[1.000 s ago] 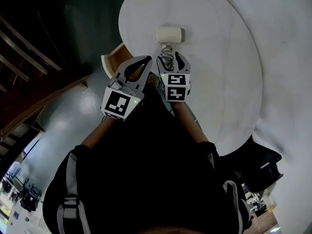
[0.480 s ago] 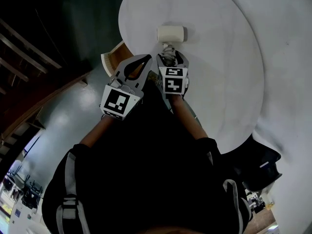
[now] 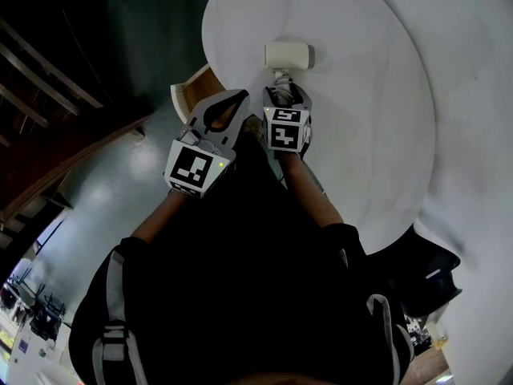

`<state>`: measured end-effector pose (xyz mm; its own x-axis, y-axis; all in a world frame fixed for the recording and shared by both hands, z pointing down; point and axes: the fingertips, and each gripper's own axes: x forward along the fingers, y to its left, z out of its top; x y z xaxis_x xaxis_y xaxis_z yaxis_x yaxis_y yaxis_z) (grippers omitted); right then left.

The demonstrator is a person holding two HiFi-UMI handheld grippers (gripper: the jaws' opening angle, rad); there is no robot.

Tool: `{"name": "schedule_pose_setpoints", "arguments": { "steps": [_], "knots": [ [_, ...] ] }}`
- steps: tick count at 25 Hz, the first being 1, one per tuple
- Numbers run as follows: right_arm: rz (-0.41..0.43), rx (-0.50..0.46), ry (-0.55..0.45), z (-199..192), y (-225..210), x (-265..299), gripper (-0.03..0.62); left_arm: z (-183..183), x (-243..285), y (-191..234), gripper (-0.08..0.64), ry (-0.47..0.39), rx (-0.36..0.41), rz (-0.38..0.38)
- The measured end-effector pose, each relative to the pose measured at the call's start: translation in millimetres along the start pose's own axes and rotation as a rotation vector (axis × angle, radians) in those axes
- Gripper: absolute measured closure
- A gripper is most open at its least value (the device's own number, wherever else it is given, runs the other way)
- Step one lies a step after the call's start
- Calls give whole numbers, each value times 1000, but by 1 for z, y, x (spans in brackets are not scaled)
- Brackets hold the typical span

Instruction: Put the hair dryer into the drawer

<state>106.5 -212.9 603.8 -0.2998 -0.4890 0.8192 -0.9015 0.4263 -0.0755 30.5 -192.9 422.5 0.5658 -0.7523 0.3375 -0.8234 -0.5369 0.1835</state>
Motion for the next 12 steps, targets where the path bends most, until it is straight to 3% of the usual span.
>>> {"name": "schedule_pose_setpoints", "arguments": {
  "steps": [12],
  "knots": [
    [3, 48, -79, 8, -1, -32, 324, 1, -18, -9, 552, -23, 5, 4]
  ]
}}
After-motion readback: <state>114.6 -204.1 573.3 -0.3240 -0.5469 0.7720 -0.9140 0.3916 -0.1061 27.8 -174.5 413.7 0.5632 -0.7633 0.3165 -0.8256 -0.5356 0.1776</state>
